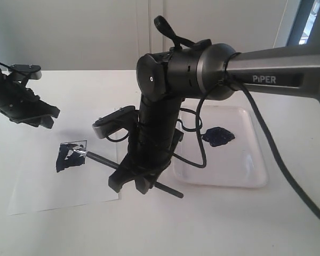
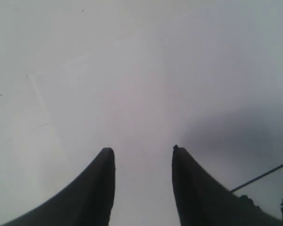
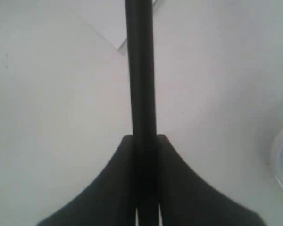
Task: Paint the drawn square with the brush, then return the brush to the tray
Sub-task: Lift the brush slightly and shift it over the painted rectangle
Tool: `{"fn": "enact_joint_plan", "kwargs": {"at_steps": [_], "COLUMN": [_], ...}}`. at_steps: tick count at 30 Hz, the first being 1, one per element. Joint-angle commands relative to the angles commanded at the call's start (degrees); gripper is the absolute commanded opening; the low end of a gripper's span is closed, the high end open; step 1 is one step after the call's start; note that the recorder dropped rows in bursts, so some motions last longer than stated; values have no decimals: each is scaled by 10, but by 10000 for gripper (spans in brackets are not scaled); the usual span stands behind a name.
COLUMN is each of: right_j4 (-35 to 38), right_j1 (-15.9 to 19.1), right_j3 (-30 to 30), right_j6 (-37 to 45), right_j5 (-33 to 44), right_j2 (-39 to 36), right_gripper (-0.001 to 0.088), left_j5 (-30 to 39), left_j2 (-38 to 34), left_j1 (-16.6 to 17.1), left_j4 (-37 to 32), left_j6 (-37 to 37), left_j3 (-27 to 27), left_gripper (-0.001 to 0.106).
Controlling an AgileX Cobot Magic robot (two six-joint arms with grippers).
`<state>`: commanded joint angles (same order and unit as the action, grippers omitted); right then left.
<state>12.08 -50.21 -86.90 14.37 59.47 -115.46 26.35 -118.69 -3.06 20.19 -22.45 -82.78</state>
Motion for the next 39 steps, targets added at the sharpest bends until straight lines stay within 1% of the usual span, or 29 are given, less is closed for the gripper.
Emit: {"fn": "enact_joint_plan", "kwargs": {"at_steps": [7, 15, 19, 21, 27, 39], "right_j4": [-2, -2, -2, -2, -2, -3], "right_j1": [0, 0, 0, 0, 0, 0], "right_j3": [-4, -57, -72, -76, -87, -87], "right_j6": [0, 0, -1, -1, -2, -22], "right_j5": [-15, 2, 10, 6, 27, 41], "right_j2": [-5, -52, -61, -61, -71, -85], "right_gripper": [0, 0, 0, 0, 0, 0], "left_j5": [13, 13, 13, 13, 13, 12], "left_j2": [-19, -19, -19, -19, -19, -19], "left_j1": [0, 0, 0, 0, 0, 0], "left_j4": [12, 12, 12, 13, 16, 16], "left_j6": [0, 0, 0, 0, 0, 0], "left_j3": [0, 0, 0, 0, 0, 0], "left_gripper": [439, 439, 439, 439, 439, 439]}}
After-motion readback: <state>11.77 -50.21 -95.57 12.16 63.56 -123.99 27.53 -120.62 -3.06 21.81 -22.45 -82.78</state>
